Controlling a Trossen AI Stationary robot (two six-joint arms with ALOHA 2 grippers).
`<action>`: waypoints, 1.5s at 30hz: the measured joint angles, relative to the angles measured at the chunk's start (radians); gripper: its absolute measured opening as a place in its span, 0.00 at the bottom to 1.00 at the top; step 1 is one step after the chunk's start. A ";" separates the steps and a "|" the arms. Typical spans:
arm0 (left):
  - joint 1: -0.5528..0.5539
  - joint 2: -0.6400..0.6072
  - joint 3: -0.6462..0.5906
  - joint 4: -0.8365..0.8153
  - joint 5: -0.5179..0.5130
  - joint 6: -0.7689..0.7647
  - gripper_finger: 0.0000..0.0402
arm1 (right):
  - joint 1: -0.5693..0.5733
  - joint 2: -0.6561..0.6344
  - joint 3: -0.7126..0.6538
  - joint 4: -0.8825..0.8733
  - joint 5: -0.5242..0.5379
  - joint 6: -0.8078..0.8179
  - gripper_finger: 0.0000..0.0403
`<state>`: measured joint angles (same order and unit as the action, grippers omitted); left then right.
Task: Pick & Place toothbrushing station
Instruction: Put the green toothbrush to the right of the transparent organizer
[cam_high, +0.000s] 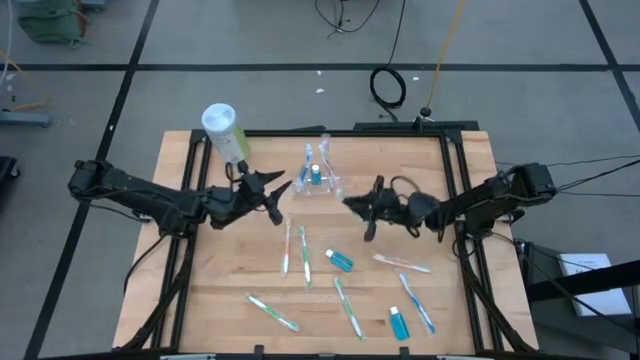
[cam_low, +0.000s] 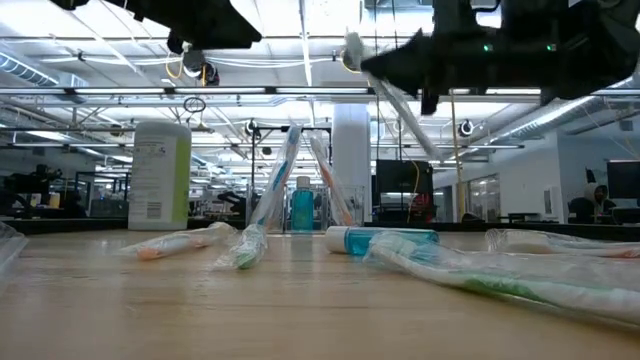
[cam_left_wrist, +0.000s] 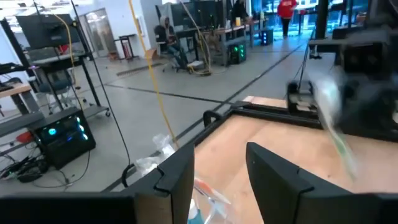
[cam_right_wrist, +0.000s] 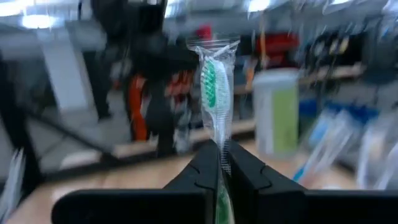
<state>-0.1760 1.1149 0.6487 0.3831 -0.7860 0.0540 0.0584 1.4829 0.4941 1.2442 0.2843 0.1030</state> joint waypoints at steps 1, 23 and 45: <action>-0.002 0.001 0.000 -0.004 0.000 0.000 0.38 | -0.014 0.000 0.005 0.030 0.001 -0.012 0.02; -0.006 0.002 0.000 -0.017 0.007 -0.057 0.38 | -0.364 0.367 0.342 0.046 0.001 -0.067 0.01; -0.016 0.002 0.000 -0.146 0.010 -0.151 0.38 | -0.279 0.457 0.257 0.143 0.248 -0.007 0.01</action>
<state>-0.1925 1.1172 0.6487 0.2367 -0.7764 -0.0967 -0.2206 1.9403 0.7506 1.3875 0.5325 0.0965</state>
